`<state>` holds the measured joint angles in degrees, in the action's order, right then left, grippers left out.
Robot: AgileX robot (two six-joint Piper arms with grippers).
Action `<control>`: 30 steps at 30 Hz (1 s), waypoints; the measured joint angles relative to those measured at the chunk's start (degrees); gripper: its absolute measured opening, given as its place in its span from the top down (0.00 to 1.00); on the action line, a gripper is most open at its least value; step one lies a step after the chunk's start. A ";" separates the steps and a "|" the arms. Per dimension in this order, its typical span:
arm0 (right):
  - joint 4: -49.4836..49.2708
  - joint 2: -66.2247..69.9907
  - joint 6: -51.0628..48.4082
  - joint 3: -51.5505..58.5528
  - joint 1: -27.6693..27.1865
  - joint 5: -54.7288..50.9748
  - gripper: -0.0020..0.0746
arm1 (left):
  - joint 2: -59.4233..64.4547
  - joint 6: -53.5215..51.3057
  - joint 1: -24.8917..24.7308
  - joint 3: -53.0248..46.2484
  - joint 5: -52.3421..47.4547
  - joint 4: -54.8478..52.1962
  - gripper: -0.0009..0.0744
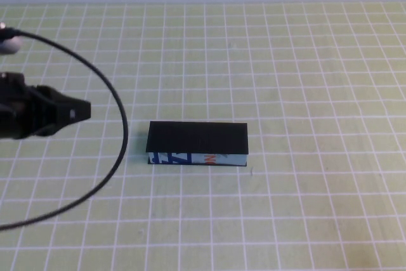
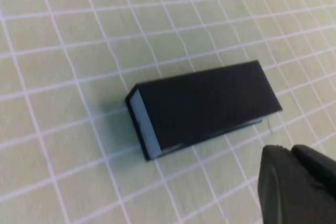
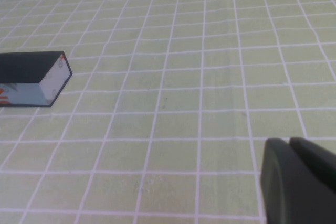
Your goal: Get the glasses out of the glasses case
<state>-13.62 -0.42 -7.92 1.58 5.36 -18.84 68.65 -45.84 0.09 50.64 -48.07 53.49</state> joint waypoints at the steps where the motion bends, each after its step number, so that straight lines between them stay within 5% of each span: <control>1: 0.00 0.00 0.00 0.00 0.00 0.00 1.00 | 2.70 -1.72 0.00 1.67 0.00 1.94 0.99; 16: 0.00 0.00 0.00 0.00 0.00 0.00 1.00 | 36.82 -7.57 -9.08 25.63 1.17 6.54 0.99; 30: -1.57 0.00 0.00 0.00 0.00 0.26 1.00 | 54.34 -6.25 -11.71 44.19 -3.51 6.31 0.99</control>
<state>-15.19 -0.42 -7.92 1.58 5.36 -18.57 122.99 -52.08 -11.62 94.83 -51.58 59.80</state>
